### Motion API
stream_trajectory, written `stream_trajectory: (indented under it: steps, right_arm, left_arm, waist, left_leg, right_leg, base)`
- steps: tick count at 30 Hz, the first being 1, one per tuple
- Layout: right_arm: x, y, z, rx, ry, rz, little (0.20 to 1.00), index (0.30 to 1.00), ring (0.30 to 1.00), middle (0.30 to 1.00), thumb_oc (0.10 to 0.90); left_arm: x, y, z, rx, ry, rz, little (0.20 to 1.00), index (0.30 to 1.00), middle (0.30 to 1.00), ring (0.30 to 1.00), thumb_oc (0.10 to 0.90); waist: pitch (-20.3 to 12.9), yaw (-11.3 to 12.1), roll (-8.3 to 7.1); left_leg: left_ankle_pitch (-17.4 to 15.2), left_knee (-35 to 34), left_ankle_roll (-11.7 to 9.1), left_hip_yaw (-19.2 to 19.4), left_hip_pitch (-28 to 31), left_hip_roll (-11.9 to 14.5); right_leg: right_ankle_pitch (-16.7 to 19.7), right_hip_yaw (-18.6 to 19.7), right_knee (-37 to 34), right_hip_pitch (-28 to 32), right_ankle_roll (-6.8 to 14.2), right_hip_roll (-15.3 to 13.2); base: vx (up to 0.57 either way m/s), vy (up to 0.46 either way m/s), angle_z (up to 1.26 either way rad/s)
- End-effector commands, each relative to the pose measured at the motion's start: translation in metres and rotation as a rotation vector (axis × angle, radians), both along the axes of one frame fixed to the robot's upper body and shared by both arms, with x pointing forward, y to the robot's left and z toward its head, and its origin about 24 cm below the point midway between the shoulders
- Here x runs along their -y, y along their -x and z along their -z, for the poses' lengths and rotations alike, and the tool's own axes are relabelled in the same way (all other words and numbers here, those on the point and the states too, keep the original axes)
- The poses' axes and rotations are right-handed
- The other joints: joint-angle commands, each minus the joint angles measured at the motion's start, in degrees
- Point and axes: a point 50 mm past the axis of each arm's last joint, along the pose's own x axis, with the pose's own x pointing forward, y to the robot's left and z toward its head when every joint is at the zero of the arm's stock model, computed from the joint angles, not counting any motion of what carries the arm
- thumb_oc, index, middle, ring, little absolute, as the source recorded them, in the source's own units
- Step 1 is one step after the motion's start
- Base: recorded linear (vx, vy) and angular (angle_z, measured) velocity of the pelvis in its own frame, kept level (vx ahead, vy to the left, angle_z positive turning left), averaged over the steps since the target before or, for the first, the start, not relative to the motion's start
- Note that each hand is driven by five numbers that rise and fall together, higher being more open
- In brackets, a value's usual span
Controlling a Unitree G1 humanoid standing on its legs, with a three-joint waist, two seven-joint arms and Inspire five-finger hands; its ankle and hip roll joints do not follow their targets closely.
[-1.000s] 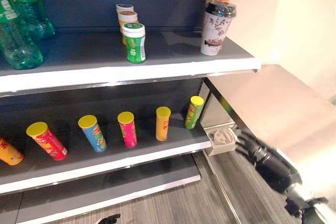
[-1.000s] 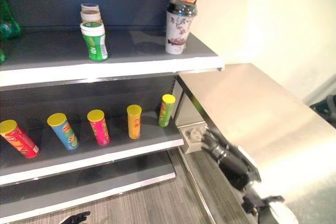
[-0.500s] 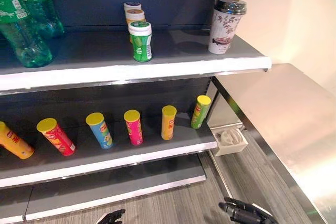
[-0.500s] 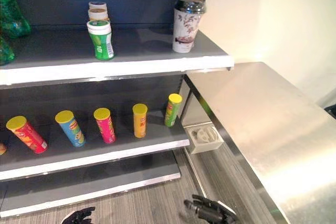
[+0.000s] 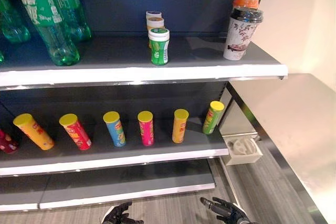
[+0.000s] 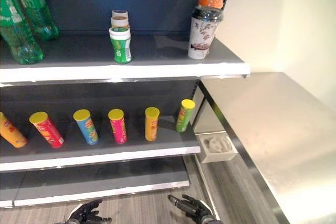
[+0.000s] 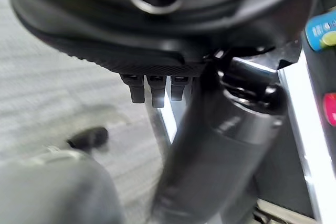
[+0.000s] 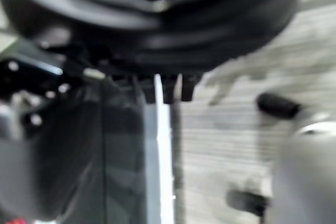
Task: Put the goods on the table back onto the shelves and tidy them up.
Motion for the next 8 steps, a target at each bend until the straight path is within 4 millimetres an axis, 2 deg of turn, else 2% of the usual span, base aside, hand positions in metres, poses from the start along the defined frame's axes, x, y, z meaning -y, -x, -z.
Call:
stream_trajectory:
  steps: [1, 8]
  right_arm:
    - [0.0158, -0.0353, -0.0187, 0.145, 0.087, 0.006, 0.900, 0.900, 0.900, 0.900, 0.800]
    - [0.0107, -0.0348, -0.0132, 0.116, 0.099, 0.007, 0.900, 0.900, 0.900, 0.900, 0.800]
  left_arm:
    - [-0.0077, -0.0366, -0.0123, 0.135, -0.022, -0.039, 0.900, 0.900, 0.900, 0.900, 0.800]
    - [-0.0047, -0.0391, -0.0126, 0.149, -0.007, -0.070, 0.900, 0.900, 0.900, 0.900, 0.800]
  waist:
    - [0.27, 0.55, -0.07]
    - [0.15, 1.00, -0.02]
  left_leg:
    - [-4.69, 0.48, -1.86, -0.29, 3.56, 3.38]
    - [-4.67, 0.48, -1.90, -0.44, 3.73, 3.48]
  right_leg:
    - [4.52, -3.23, 0.32, -2.50, 0.80, -1.82]
    - [4.28, -3.51, 0.32, -2.19, 0.60, -1.65]
  base:
    - [0.00, -0.006, 0.11]
    - [0.00, -0.001, 0.02]
